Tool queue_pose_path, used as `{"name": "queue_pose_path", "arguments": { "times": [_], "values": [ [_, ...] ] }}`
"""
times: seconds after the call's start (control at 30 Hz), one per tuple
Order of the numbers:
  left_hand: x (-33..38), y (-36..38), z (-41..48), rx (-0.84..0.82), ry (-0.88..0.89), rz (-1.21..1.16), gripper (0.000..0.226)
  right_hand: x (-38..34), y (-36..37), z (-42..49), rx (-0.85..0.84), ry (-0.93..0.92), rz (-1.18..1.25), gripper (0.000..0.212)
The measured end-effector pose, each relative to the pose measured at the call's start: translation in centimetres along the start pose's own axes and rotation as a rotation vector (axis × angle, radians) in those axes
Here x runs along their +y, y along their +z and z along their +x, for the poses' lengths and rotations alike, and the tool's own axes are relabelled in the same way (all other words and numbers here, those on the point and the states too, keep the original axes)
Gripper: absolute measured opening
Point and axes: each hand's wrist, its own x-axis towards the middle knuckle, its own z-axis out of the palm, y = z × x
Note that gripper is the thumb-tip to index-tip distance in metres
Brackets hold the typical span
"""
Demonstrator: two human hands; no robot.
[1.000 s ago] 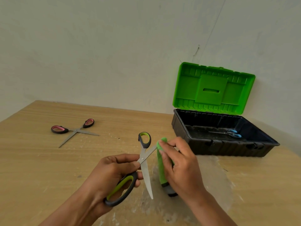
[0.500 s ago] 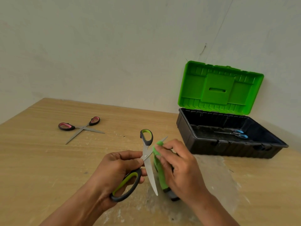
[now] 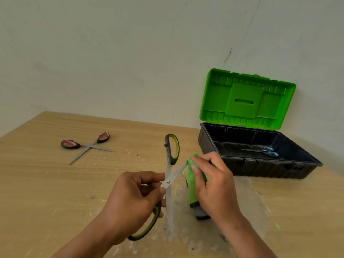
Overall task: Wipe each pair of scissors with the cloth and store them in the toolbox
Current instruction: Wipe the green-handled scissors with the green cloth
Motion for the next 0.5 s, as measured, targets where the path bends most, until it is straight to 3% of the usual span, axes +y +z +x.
{"name": "queue_pose_path", "arguments": {
  "times": [0.13, 0.27, 0.37, 0.5],
  "values": [
    [0.1, -0.1, -0.1, 0.012, 0.075, 0.103, 0.032, -2.1, -0.2, -0.8, -0.137, -0.112, -0.026, 0.028],
    [-0.5, -0.1, 0.0, 0.018, 0.185, 0.259, 0.041, -0.9, -0.3, 0.2, -0.107, -0.061, -0.105, 0.027],
    [-0.9, -0.1, -0.1, 0.023, 0.270, 0.339, 0.045, -1.9, -0.5, -0.5, -0.193, -0.138, -0.126, 0.030],
    [-1.3, -0.4, 0.3, 0.054, 0.292, 0.395, 0.037, -1.0, -0.2, 0.0, -0.165, -0.129, -0.133, 0.028]
  ]
}}
